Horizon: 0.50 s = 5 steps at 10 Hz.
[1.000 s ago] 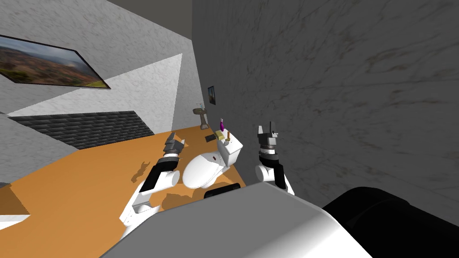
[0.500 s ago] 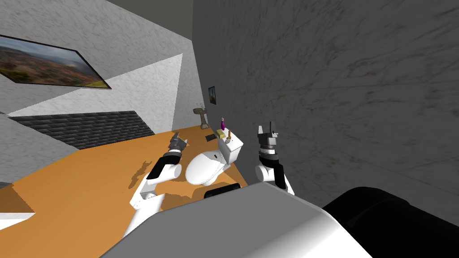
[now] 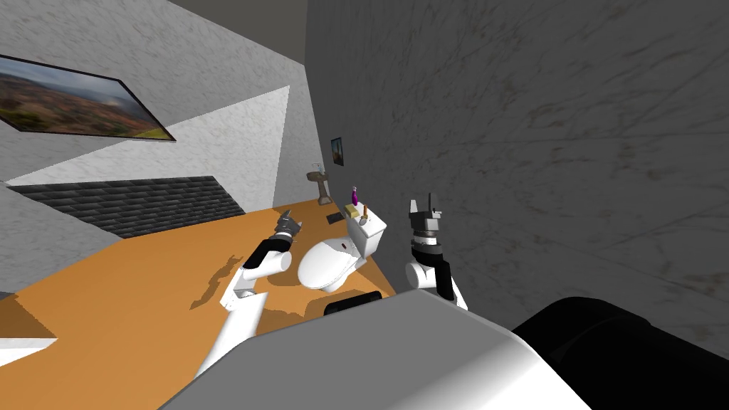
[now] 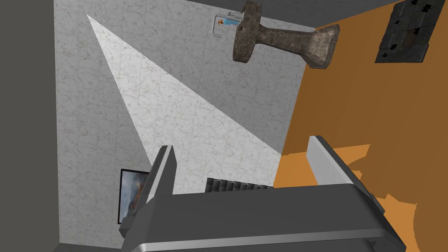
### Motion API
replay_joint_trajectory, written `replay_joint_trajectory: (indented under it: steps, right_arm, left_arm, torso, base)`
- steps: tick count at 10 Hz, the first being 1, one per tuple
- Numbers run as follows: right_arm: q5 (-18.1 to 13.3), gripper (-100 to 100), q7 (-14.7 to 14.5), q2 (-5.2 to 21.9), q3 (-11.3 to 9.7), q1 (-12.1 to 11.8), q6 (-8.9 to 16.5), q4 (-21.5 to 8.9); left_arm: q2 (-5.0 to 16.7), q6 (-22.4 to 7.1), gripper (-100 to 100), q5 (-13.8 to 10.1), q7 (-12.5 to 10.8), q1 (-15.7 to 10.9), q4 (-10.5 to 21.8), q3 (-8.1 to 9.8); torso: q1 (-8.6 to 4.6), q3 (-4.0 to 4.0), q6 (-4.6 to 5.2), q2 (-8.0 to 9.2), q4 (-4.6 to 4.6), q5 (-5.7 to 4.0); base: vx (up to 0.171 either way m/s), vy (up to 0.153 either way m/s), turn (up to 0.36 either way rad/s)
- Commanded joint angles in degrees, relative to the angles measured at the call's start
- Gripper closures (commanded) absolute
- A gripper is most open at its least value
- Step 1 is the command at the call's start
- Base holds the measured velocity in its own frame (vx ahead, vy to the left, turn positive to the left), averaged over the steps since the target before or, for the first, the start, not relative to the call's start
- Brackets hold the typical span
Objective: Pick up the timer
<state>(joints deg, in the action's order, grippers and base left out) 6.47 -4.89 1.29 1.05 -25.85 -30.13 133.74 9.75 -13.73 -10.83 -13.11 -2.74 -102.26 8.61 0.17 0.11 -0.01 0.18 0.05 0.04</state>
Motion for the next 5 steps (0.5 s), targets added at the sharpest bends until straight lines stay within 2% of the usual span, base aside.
replay_joint_trajectory:
  steps: [1,2,3,5]
  right_arm:
    - [0.0,0,0.0,0.0,0.0,0.0,0.0,0.0]
    - [0.0,0,0.0,0.0,0.0,0.0,0.0,0.0]
    - [0.0,0,0.0,0.0,0.0,0.0,0.0,0.0]
    - [0.0,0,0.0,0.0,0.0,0.0,0.0,0.0]
  left_arm:
    - [0.2,-2.9,-100,-0.8,-0.8,-2.9,2.9,0.42]
    - [0.2,-4.3,-100,-0.8,-0.8,-3.1,3.0,0.42]
    - [0.3,-6.0,-100,-1.5,-1.6,-5.4,5.4,0.79]
    - [0.3,-7.7,-100,-1.5,-1.6,-6.0,5.7,0.79]
  torso:
    - [0.00,0.00,0.00,0.00,0.00,0.00]
    - [0.02,0.00,0.01,0.00,0.00,0.00]
    - [0.01,-0.02,0.00,-0.03,-0.01,0.00]
    - [-0.03,-0.02,-0.01,-0.04,-0.01,0.00]
  base:
    - [-0.056,0.053,-0.034]
    - [-0.047,0.046,-0.025]
    - [-0.051,0.047,-0.054]
    - [-0.034,0.024,-0.007]
